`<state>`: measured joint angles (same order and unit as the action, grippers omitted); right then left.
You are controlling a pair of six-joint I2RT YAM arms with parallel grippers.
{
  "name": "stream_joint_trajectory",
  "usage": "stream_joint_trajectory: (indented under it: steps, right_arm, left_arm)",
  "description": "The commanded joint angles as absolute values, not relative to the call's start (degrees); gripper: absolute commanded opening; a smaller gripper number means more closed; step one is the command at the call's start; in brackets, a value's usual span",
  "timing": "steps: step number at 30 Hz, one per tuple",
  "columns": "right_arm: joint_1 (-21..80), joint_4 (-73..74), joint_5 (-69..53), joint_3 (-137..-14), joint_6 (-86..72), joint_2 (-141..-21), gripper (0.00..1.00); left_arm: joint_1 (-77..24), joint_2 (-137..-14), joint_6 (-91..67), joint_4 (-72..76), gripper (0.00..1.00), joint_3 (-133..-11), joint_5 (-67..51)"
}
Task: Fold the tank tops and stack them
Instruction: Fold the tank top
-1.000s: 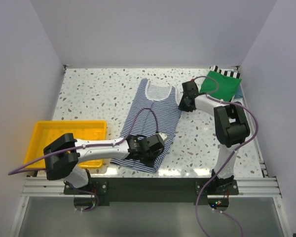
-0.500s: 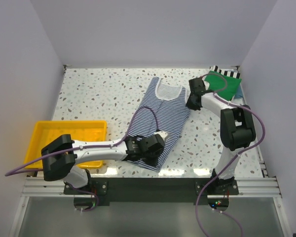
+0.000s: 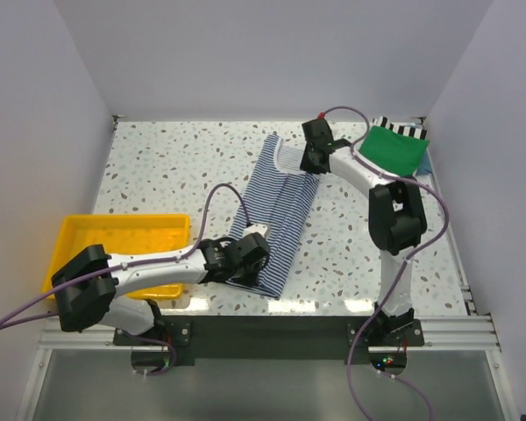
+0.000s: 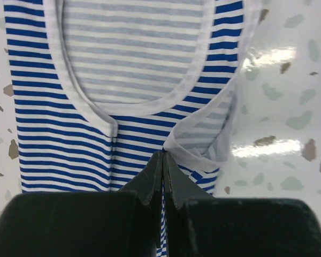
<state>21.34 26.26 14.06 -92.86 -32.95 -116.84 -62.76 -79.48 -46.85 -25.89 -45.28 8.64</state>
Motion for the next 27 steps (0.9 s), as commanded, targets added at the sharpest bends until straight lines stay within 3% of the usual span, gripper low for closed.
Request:
stream_joint_trajectory:
  steps: [1, 10, 27]
  right_arm:
    - [23.8, 28.9, 15.6, -99.1, -33.3, -120.6, 0.0]
    - [27.5, 31.4, 16.1, -107.7, -33.7, -128.1, 0.0]
    - [28.1, 30.6, 15.6, -109.5, -33.9, -129.6, 0.01]
  left_arm:
    - [-62.5, -77.2, -48.9, -27.8, 0.0, -44.2, 10.9]
    - [-62.5, -74.7, -50.4, -29.5, 0.0, -41.0, 11.2]
    - [-62.4, -74.2, -51.2, -30.9, 0.0, -38.8, 12.0]
